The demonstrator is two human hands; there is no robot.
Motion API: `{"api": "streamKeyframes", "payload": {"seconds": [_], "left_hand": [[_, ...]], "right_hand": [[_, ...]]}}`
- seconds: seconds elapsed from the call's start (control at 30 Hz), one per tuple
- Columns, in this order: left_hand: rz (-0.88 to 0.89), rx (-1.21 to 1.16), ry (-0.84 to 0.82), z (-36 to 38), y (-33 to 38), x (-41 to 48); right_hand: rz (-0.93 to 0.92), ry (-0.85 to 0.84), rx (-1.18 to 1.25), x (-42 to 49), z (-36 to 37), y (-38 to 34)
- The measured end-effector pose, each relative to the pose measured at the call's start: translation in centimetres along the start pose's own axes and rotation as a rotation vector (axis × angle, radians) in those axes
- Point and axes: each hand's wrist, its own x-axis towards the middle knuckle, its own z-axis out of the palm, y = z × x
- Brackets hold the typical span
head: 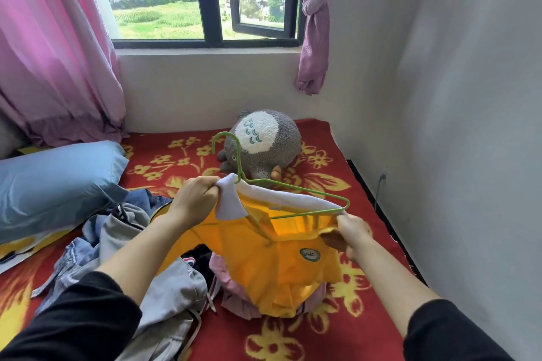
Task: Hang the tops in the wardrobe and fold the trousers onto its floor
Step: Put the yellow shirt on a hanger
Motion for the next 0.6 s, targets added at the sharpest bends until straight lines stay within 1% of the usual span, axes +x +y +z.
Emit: {"api": "streamKeyframes", "payload": {"seconds": [0.07, 0.17, 0.23, 0.33, 0.43, 0.5, 0.6], "left_hand": [[0.024, -0.009, 0.001, 0.5, 0.3, -0.3], [0.064, -0.037, 0.030, 0.5, 0.3, -0.7], [0.104, 0.006, 0.049, 0.2, 0.2, -0.8], [0.167, 0.132, 0.043, 0.1, 0.1, -1.0], [0.209, 0.240, 0.029, 0.1, 0.4, -0.9], [0.228, 0.258, 0.049, -0.1, 0.7, -0.7], [0.250, 0.300, 0.103, -0.3, 1.4, -0.5]], "right_hand": [[0.030, 0.031, 0.073, 0.1, 0.4, -0.5], [0.033, 0.141, 0.108, 0.8, -0.2, -1.0], [0.051, 0.200, 0.160, 1.2, -0.7, -1.3], [0.044, 0.286, 0.153, 1.7, -1.3, -1.7], [-0.071, 0.364, 0.051, 1.8, -1.3, -2.2], [-0.205, 0.406, -0.078, 1.6, -1.2, -2.8], [-0.356, 0.443, -0.168, 0.9, -1.2, -4.5]]}}
